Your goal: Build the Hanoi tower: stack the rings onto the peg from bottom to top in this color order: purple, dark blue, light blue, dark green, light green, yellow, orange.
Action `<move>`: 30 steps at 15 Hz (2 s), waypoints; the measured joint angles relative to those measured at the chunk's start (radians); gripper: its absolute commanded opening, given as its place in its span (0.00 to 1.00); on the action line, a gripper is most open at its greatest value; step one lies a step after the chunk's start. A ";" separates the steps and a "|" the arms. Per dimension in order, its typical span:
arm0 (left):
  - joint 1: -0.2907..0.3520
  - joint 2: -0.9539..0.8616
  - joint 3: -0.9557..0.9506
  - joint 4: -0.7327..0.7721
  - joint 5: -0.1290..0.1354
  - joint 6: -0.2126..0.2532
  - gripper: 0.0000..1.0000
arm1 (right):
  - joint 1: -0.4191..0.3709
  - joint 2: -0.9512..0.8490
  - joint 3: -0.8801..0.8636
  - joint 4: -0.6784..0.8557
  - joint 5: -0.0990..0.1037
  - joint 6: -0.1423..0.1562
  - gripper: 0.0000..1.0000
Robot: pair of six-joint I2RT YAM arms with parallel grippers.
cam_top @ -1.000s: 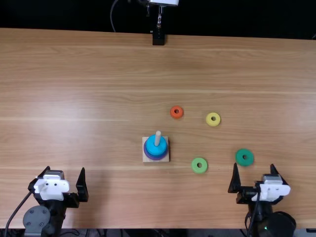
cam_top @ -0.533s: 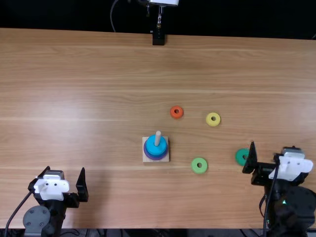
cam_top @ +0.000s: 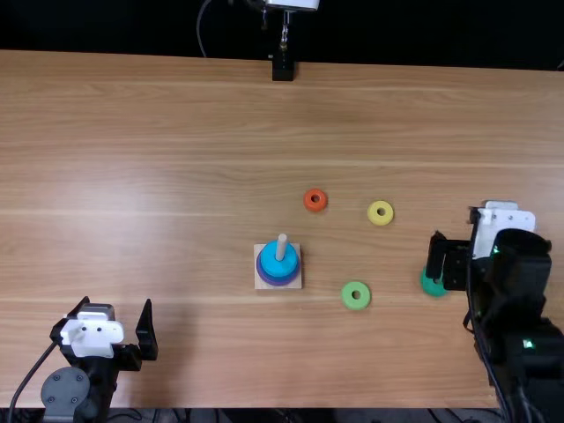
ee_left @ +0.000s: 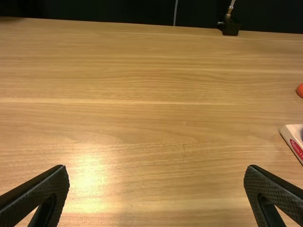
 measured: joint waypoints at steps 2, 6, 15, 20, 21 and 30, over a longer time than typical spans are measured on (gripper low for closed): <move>0.000 0.000 0.000 0.000 0.000 0.000 1.00 | 0.000 0.105 0.045 -0.105 0.000 0.005 1.00; 0.000 0.000 0.000 0.000 0.000 0.000 1.00 | 0.000 0.274 0.080 -0.119 0.000 0.160 1.00; 0.000 0.000 0.000 0.000 0.000 0.001 1.00 | -0.048 0.537 0.095 -0.111 0.000 0.231 1.00; 0.000 0.000 0.000 0.000 0.000 0.000 1.00 | -0.087 0.620 0.096 -0.119 0.000 0.149 1.00; 0.000 0.000 0.000 0.000 0.000 0.000 1.00 | -0.087 0.620 0.096 -0.120 0.000 0.124 1.00; 0.000 0.000 0.000 0.000 0.000 0.000 1.00 | -0.092 0.649 0.096 -0.121 0.000 0.084 1.00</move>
